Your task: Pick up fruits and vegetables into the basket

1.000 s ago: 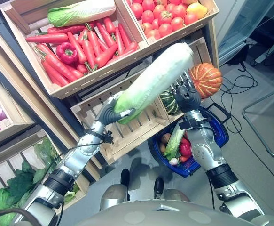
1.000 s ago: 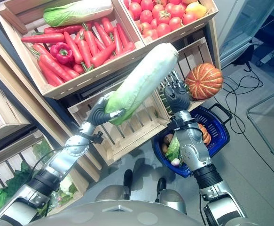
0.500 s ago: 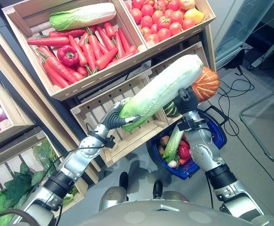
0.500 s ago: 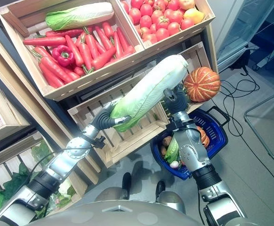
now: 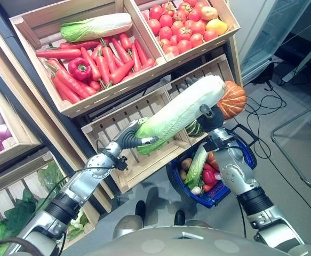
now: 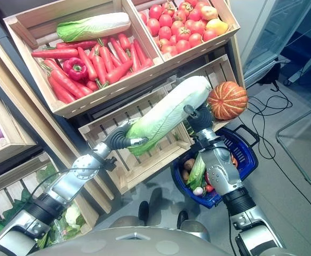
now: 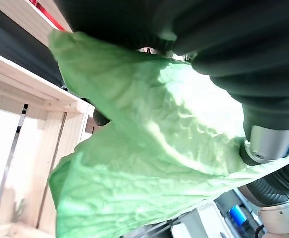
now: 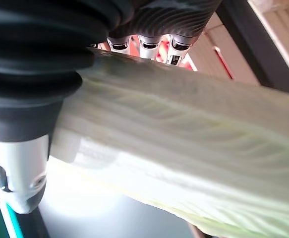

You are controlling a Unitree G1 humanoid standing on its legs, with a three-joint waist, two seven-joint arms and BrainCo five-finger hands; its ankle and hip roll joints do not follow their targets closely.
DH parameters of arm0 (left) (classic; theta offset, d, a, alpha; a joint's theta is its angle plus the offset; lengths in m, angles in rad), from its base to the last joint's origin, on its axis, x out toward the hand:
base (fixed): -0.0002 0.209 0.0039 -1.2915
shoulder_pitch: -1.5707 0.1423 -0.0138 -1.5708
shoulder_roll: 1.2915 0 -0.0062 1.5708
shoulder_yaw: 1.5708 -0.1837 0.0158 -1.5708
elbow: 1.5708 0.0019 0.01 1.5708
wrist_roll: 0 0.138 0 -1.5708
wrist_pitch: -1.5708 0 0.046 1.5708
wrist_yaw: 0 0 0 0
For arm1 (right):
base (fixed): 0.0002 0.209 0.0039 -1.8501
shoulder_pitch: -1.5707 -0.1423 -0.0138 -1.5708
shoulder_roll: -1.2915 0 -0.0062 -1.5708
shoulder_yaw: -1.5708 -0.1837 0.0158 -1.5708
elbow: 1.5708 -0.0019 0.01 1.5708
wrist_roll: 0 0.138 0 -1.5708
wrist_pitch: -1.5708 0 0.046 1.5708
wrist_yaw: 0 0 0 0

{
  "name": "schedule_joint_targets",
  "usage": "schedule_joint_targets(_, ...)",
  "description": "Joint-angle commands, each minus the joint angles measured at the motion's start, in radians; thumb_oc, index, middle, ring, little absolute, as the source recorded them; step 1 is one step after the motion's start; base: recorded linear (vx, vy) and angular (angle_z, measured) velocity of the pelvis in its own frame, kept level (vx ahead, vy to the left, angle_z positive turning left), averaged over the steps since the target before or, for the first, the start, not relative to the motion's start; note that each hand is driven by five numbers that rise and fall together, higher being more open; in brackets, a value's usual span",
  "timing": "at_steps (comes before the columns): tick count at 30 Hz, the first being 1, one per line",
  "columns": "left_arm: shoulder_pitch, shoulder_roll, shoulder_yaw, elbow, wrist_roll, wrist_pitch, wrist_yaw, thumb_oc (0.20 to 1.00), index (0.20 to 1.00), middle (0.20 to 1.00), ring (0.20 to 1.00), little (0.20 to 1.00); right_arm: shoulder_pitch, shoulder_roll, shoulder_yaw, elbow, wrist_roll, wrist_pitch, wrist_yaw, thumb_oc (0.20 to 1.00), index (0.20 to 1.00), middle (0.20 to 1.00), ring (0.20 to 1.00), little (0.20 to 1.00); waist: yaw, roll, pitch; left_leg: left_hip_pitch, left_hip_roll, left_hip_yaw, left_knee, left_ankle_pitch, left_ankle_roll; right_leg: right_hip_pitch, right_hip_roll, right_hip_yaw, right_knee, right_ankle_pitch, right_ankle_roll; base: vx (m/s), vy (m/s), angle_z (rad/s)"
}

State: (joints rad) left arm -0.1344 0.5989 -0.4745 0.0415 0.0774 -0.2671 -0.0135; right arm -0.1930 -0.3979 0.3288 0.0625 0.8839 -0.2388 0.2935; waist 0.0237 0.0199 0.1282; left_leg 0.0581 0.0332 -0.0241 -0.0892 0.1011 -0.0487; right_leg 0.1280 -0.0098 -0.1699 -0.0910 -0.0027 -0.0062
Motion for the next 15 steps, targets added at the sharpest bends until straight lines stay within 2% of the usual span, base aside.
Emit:
schedule_joint_targets(1, -0.049, 0.027, -0.006, -0.031, -0.006, -0.021, -0.020, 0.200, 0.200, 0.200, 0.200, 0.200, -0.032, -0.008, 0.018, -0.020, 0.021, -0.027, 0.092, 1.000, 1.000, 1.000, 1.000, 1.000, 0.003, -0.032, -0.035, 0.017, -0.041, 0.033, 0.002, -0.131, 0.039, -0.040, -0.050, 0.019, 0.004, 0.008, 0.100, 0.00, 0.000, 0.00)
schedule_joint_targets(2, -0.048, 0.029, -0.005, -0.028, -0.008, -0.021, -0.026, 0.200, 0.200, 0.200, 0.200, 0.200, -0.031, -0.010, 0.018, -0.015, 0.027, -0.029, 0.100, 0.871, 0.871, 0.871, 0.871, 0.871, 0.003, -0.033, -0.035, 0.017, -0.041, 0.033, 0.002, -0.130, 0.039, -0.040, -0.050, 0.019, 0.004, 0.009, 0.101, 0.00, 0.000, 0.00)
schedule_joint_targets(3, -0.049, 0.029, -0.004, -0.026, -0.009, -0.019, -0.032, 0.200, 0.200, 0.200, 0.200, 0.200, -0.034, -0.013, 0.017, -0.012, 0.035, -0.028, 0.106, 0.639, 0.639, 0.639, 0.639, 0.639, 0.003, -0.033, -0.034, 0.017, -0.041, 0.033, 0.002, -0.130, 0.039, -0.040, -0.050, 0.019, 0.004, 0.008, 0.101, 0.00, 0.000, 0.00)
schedule_joint_targets(4, -0.049, 0.028, -0.005, -0.025, -0.008, -0.020, -0.032, 0.200, 0.200, 0.200, 0.200, 0.200, -0.034, -0.013, 0.016, -0.010, 0.036, -0.029, 0.107, 0.567, 0.567, 0.567, 0.567, 0.567, 0.003, -0.033, -0.034, 0.017, -0.041, 0.033, 0.002, -0.130, 0.039, -0.040, -0.050, 0.019, 0.004, 0.008, 0.101, 0.00, 0.000, 0.00)
schedule_joint_targets(5, -0.048, 0.028, -0.004, -0.022, -0.007, -0.021, -0.033, 0.200, 0.200, 0.200, 0.200, 0.200, -0.036, -0.011, 0.015, -0.006, 0.042, -0.027, 0.114, 0.325, 0.325, 0.325, 0.325, 0.325, 0.003, -0.032, -0.033, 0.017, -0.040, 0.033, 0.002, -0.131, 0.039, -0.040, -0.050, 0.020, 0.004, 0.008, 0.101, 0.00, 0.000, 0.00)
schedule_joint_targets(6, -0.048, 0.028, -0.002, -0.021, -0.008, -0.021, -0.036, 0.200, 0.200, 0.200, 0.200, 0.200, -0.036, -0.009, 0.013, -0.003, 0.046, -0.025, 0.122, 0.200, 0.200, 0.200, 0.200, 0.200, 0.003, -0.032, -0.034, 0.017, -0.040, 0.032, 0.002, -0.131, 0.039, -0.041, -0.050, 0.022, 0.004, 0.008, 0.101, 0.00, 0.000, 0.00)
schedule_joint_targets(15, -0.037, 0.024, 0.012, -0.021, 0.039, -0.023, -0.026, 0.200, 0.200, 0.200, 0.200, 0.200, -0.012, 0.007, 0.014, -0.005, 0.044, -0.021, 0.123, 0.200, 0.200, 0.200, 0.200, 0.200, 0.001, -0.031, -0.035, 0.014, -0.039, 0.037, 0.002, -0.131, 0.041, -0.046, -0.051, 0.026, 0.004, 0.009, 0.103, 0.00, 0.000, -0.01)
